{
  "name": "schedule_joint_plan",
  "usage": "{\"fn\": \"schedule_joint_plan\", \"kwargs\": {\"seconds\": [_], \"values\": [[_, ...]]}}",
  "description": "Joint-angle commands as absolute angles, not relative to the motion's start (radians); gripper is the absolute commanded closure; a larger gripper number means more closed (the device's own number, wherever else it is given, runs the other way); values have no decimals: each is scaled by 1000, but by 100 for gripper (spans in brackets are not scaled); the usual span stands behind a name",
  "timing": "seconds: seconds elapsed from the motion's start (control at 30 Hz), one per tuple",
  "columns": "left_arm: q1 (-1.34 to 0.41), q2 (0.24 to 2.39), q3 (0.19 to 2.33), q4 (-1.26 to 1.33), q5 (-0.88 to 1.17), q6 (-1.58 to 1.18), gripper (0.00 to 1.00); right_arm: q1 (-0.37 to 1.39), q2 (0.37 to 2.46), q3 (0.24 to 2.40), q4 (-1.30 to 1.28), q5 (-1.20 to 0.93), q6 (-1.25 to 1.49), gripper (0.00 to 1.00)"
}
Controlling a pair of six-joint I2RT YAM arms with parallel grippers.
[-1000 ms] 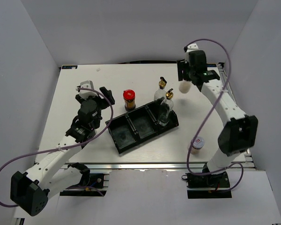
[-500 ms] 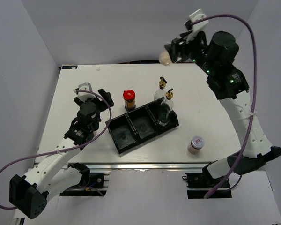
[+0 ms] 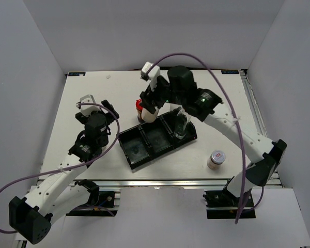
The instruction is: Organize the condiment bottles
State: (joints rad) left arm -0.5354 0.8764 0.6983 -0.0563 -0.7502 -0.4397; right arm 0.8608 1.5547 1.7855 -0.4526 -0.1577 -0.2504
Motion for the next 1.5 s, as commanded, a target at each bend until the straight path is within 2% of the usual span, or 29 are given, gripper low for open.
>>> {"fn": "schedule_joint_plan", "kwargs": {"seconds": [0.0,0.17,0.77,0.8,0.87,0.9,1.0,1.33,1.43,1.47], "values": [[-519,825,700,-112,-857,-468,2,857,1549,1689,-325,-129,-193,100],[-505,810,703,-143,-859,-486,2,864,1597,1546,-232,-40,-118,100],[-477,859,744,-233,-841,-567,2,865,1703,1338,-14,94,-37,100],[-477,859,745,-238,-839,-572,2,865,1704,1330,-11,100,-34,91],[-477,854,749,-252,-839,-584,2,865,1712,1307,31,120,-20,87],[-477,851,750,-255,-845,-587,2,865,1716,1304,32,120,-18,72],[-477,845,749,-264,-857,-594,2,865,1721,1295,29,115,-17,53],[-477,884,767,-282,-836,-601,2,871,1729,1295,2,124,-8,37],[-477,882,761,-259,-812,-594,2,871,1723,1292,2,136,-8,27],[-477,884,761,-255,-796,-591,2,873,1720,1290,2,138,-8,21]]}}
